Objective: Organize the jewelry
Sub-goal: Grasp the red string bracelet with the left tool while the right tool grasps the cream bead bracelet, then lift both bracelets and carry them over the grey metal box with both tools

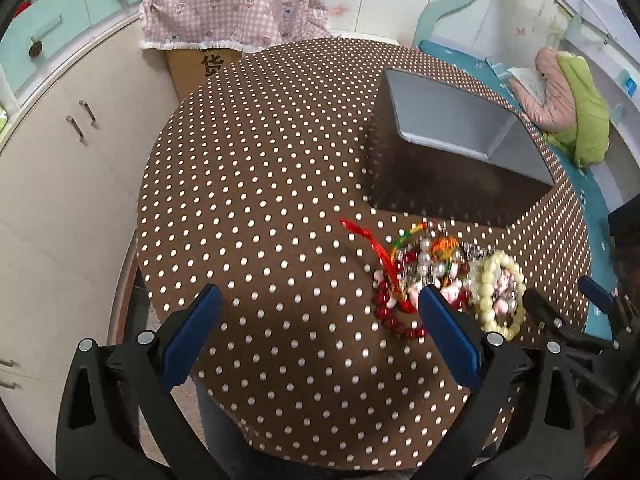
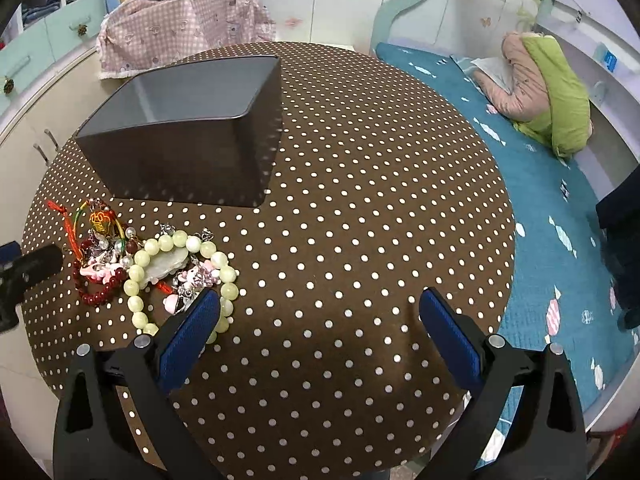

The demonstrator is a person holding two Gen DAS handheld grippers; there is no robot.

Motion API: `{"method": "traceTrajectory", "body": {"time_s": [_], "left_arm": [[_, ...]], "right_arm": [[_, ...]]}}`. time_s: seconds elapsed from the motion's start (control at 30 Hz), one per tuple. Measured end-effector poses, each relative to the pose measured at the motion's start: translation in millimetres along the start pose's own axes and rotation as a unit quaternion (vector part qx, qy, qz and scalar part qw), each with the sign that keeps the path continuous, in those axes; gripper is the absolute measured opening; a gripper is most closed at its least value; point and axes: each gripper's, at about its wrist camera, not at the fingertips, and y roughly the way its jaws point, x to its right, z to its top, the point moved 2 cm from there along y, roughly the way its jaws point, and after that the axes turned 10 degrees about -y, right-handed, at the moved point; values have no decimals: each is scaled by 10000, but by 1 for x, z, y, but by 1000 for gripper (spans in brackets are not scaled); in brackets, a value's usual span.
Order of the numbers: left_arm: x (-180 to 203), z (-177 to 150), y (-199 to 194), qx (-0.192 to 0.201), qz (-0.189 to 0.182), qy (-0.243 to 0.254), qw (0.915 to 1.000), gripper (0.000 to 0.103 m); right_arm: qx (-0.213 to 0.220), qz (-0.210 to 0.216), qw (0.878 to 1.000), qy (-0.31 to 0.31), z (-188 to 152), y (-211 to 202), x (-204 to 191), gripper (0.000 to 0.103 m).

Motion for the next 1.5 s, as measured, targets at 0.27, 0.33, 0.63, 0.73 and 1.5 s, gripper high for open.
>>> {"method": "traceTrajectory", "body": {"time_s": [0.27, 0.33, 0.63, 0.73, 1.5], "left_arm": [[4, 11, 20, -14, -147, -91, 9999, 71], [6, 12, 24, -40, -237, -112, 9996, 65], [9, 19, 18, 31, -713, -203, 9972, 12], [7, 20, 7, 100, -968, -279, 9949, 8], [-6, 24, 18, -335, -1101, -366, 9927, 39]], "right_arm": [[127, -8, 9994, -335, 1, 9, -7, 93], [197, 190, 9991, -321, 1, 9, -6, 80], [361, 661, 9960, -476, -1, 1, -12, 9], [372, 827, 9953, -343, -2, -2, -7, 8], [632, 922, 9930, -374, 10, -27, -2, 9]]}}
